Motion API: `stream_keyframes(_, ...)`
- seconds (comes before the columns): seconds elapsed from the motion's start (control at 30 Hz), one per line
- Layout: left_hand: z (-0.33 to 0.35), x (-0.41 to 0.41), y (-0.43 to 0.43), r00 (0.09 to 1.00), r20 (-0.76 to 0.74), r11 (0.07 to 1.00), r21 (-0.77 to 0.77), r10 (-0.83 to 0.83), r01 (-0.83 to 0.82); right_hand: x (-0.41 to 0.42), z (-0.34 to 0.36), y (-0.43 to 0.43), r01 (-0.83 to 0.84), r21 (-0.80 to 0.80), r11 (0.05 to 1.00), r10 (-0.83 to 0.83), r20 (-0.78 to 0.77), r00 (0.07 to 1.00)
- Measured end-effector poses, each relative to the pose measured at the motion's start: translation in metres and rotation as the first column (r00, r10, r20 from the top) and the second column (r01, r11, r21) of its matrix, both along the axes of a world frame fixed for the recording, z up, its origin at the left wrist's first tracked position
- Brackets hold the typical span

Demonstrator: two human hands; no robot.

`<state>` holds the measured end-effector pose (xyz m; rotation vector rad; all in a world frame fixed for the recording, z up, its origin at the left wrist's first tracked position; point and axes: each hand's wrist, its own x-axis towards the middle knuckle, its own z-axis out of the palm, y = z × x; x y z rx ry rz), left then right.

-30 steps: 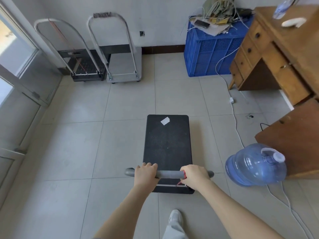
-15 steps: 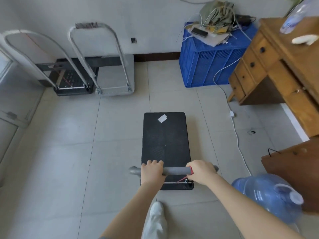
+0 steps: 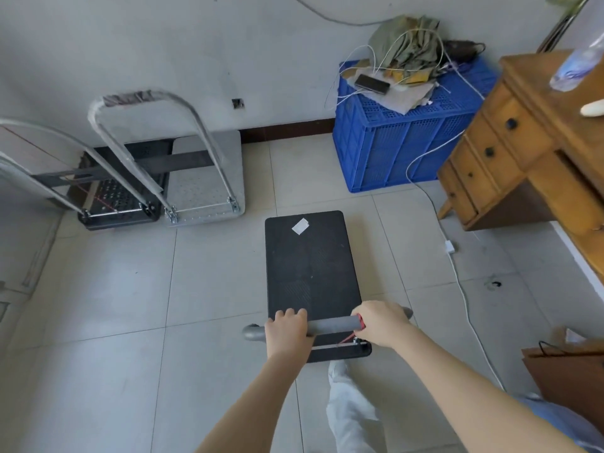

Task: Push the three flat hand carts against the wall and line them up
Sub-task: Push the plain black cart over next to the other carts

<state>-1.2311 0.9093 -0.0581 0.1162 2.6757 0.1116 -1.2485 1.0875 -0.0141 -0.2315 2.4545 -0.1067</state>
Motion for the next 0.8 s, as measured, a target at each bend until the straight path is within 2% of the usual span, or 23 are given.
stream_keyframes(0.3, 0.002, -0.148, 0.01, 0.999, 0.001, 0.999, -0.018, 0.045, -0.045, -0.154, -0.002, 0.012, -0.054, -0.008, 0.999, 0.054, -0.015, 0.998)
stream_keyframes(0.8, -0.005, -0.364, -0.016, 0.999, -0.029, 0.999, -0.014, 0.044, -0.044, -0.371, -0.023, -0.011, -0.007, -0.083, 0.996, 0.01, 0.036, 0.999)
